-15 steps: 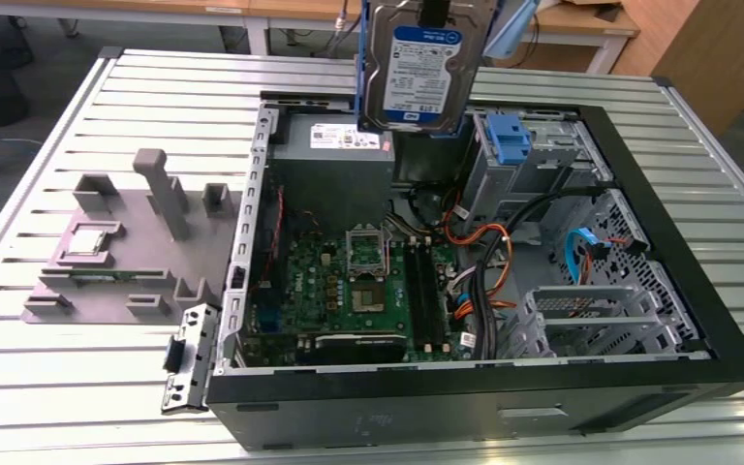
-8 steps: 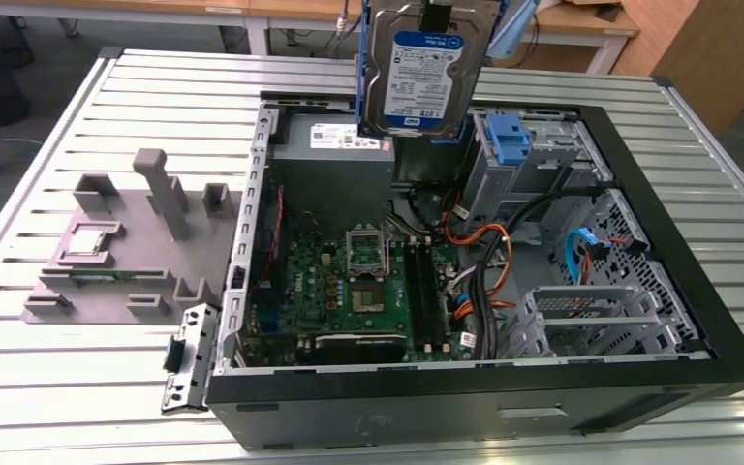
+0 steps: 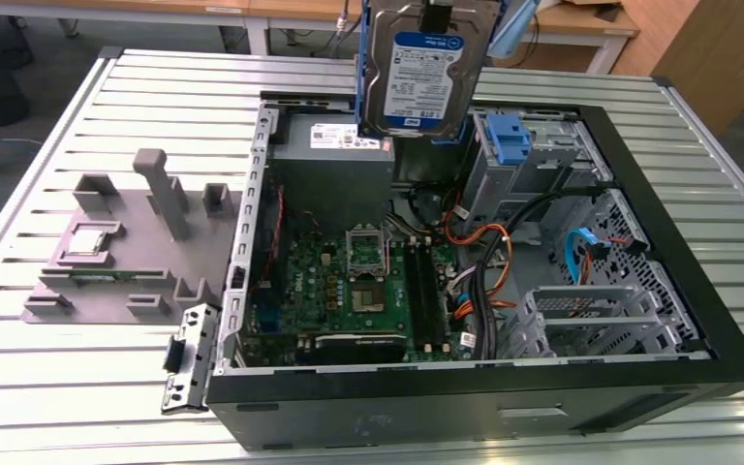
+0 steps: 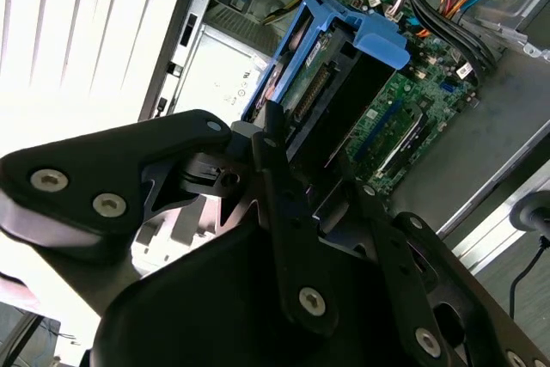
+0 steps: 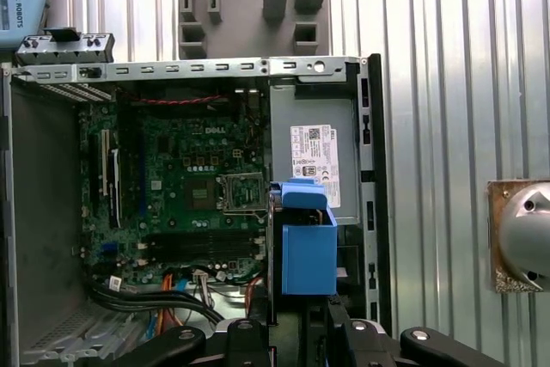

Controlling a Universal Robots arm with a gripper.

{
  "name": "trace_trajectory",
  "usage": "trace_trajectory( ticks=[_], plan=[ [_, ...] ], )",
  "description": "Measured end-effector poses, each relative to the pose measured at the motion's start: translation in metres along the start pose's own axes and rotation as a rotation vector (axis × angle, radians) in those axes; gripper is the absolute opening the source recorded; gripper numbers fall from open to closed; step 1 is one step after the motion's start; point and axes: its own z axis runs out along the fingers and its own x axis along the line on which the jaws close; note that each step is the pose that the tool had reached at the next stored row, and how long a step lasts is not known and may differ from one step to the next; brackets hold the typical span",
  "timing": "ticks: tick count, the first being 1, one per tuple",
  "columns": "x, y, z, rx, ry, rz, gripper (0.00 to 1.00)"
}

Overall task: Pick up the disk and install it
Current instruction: 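Pick up the disk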

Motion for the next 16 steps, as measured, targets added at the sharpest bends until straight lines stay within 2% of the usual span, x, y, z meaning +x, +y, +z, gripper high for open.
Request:
trace_trajectory(
  ticks=[16],
  plan=[
    [0.0039, -0.0002, -0.0001, 0.0, 0.0, 0.0, 0.35]
  ],
)
